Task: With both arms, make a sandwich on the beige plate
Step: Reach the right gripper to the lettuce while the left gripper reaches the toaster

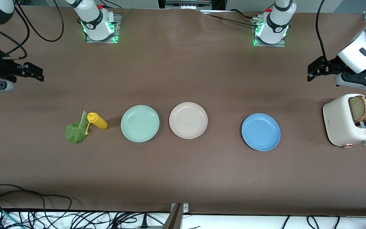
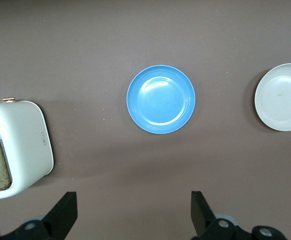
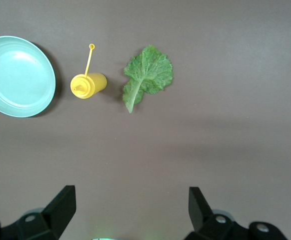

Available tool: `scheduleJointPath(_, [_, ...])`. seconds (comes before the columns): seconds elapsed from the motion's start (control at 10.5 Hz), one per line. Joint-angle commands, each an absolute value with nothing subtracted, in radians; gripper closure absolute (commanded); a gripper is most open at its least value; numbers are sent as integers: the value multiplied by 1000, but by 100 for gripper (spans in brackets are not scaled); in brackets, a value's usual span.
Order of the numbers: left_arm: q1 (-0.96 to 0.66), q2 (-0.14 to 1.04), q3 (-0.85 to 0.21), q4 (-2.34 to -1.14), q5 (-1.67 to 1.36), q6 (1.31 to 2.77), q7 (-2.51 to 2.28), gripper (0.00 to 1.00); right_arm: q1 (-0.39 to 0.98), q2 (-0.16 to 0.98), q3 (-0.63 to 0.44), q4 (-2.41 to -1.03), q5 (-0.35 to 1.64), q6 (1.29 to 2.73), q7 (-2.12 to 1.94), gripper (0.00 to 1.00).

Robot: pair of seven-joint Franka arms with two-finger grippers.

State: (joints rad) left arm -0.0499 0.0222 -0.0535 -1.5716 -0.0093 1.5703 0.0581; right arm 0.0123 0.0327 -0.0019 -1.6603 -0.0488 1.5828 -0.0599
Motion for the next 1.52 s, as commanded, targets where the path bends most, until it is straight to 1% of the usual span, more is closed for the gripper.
scheduleJointPath(0.0, [-41, 25, -55, -1552, -32, 1551, 58, 0, 8, 25, -3, -1670, -48, 1574, -78, 0])
scheduleJointPath(0.47, [-40, 23, -55, -1552, -32, 1543, 57, 0, 8, 28, -9, -1667, -49, 1568, -80, 0])
scheduleJointPath(0.76, [-37, 23, -55, -1557, -29, 1536, 52, 0, 5, 63, -29, -1667, -48, 1583, -68, 0])
scheduleJointPath(0.95, [-23, 23, -45, -1563, -28, 1534, 54, 0, 3, 107, -47, -1672, -45, 1610, -60, 0])
scheduleJointPath(1.23, [69, 58, -44, -1562, -28, 1529, 83, 0, -3, 185, -64, -1677, -34, 1664, -60, 0])
scheduleJointPath(1.42, [157, 113, -44, -1551, -25, 1532, 106, 0, -5, 245, -83, -1675, 4, 1692, -60, 0])
